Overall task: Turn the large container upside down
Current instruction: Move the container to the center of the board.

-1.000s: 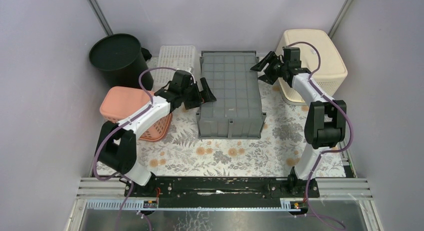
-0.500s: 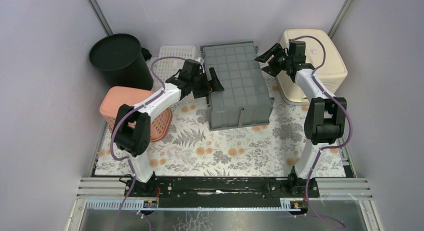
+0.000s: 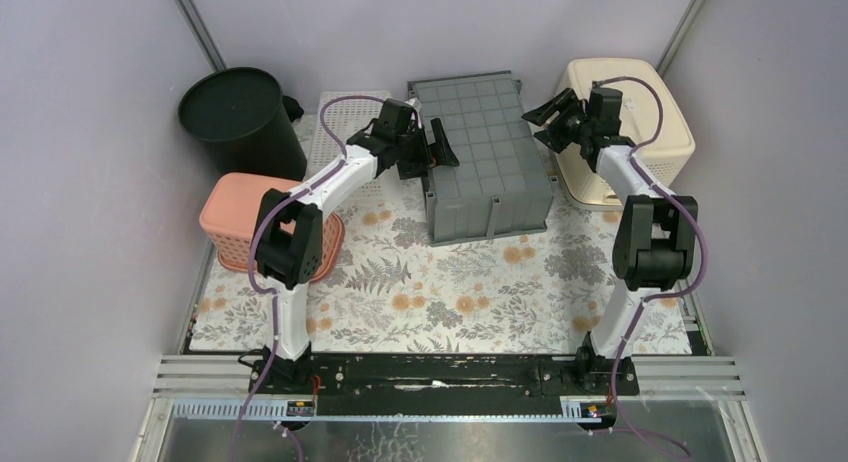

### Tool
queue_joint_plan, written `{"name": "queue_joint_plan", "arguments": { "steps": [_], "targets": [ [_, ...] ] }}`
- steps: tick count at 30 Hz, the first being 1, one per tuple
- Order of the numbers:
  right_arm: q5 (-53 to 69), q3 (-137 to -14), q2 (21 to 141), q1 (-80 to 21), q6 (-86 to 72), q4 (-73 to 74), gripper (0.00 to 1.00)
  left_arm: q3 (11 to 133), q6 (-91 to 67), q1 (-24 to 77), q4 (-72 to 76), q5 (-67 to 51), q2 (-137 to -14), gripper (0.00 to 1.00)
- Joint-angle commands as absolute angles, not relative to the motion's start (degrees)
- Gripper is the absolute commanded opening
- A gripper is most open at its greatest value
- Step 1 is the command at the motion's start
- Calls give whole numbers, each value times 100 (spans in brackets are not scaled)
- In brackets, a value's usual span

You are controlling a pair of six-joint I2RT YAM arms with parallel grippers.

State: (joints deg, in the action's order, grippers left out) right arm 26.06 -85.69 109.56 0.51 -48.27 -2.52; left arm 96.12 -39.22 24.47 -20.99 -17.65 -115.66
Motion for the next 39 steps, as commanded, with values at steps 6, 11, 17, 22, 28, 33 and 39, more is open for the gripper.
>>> {"name": "queue_joint_plan", "arguments": {
  "steps": [6,11,17,22,28,33,39],
  "targets": [
    [3330,-7184,10176,-228,-5121,-340,68,10225,-3891,2558,-1419,-1758,-12225,100],
    [3426,-7015,10127,-261,-5219,-473,68,10774,-3833,2551,-1564,-1719,-12579,100],
    [3434,-6914,10051,-351,-5204,-494,68,11172,-3710,2551,-1657,-1764,-12869,100],
    [2842,-7281,9809,-212,-4424,416,78,10488,-3526,2533,-1476,-1470,-12048,100],
    [1970,-7679,9326,181,-3807,1248,99,9810,-3295,2490,-1543,-1149,-10942,100],
    [1496,-7580,8719,263,-3466,1628,99,9240,-3177,2355,-1364,-1122,-10321,100],
    [1498,-6924,7903,266,-3274,1610,99,8587,-3178,2310,-1585,-731,-9541,100]
  ]
}}
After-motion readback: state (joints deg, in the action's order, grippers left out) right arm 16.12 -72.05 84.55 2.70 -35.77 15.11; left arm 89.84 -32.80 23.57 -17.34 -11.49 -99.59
